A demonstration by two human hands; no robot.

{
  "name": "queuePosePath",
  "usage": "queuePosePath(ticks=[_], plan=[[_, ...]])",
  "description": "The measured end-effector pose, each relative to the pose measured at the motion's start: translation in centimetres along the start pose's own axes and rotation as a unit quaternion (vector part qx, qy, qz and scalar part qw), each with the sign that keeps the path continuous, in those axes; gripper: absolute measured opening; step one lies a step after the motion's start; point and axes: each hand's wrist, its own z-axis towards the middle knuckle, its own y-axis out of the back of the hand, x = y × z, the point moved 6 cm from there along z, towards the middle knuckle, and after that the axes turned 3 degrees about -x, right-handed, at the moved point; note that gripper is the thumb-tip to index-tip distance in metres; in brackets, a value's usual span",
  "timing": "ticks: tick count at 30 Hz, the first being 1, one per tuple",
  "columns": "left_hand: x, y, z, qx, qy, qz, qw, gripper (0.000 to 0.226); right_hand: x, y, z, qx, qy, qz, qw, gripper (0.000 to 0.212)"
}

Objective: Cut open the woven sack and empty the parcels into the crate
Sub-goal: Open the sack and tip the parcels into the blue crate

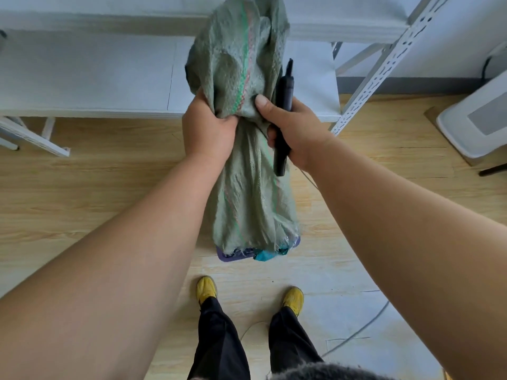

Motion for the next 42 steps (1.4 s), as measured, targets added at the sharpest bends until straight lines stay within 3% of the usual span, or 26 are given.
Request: queuePosePath(ticks=[12,21,26,32,42], plan=[[0.5,1.3,0.7,0.004,0.014,0.005,1.0,0.043,0.9,-1.5,0.0,0.008,0.008,-0.035,0.999,0.019],[-2.1,2.7,1.6,-0.047,-0.015,-0.027,0.998,0.04,1.9,-0.8,0.5,-0.016,0.061,-0.024,0.998,0.024],[-3.6,2.6,2.0,-0.006,0.035,-0.05,0.998,0.038,1.5,-1.6,-0.4,0.043,0.058,-0.076,0.995,0.029],[-7.2,3.5,2.6,-0.009,-0.018,-0.084,0.996,0.048,4.0,-1.7,0.9,-0.027,0.065,-0.027,0.997,0.027],[-7.5,4.0,2.5,-0.012,-0.047,-0.074,0.996,0.051,5.2,-2.3,1.2,-0.032,0.063,-0.014,0.997,0.024]])
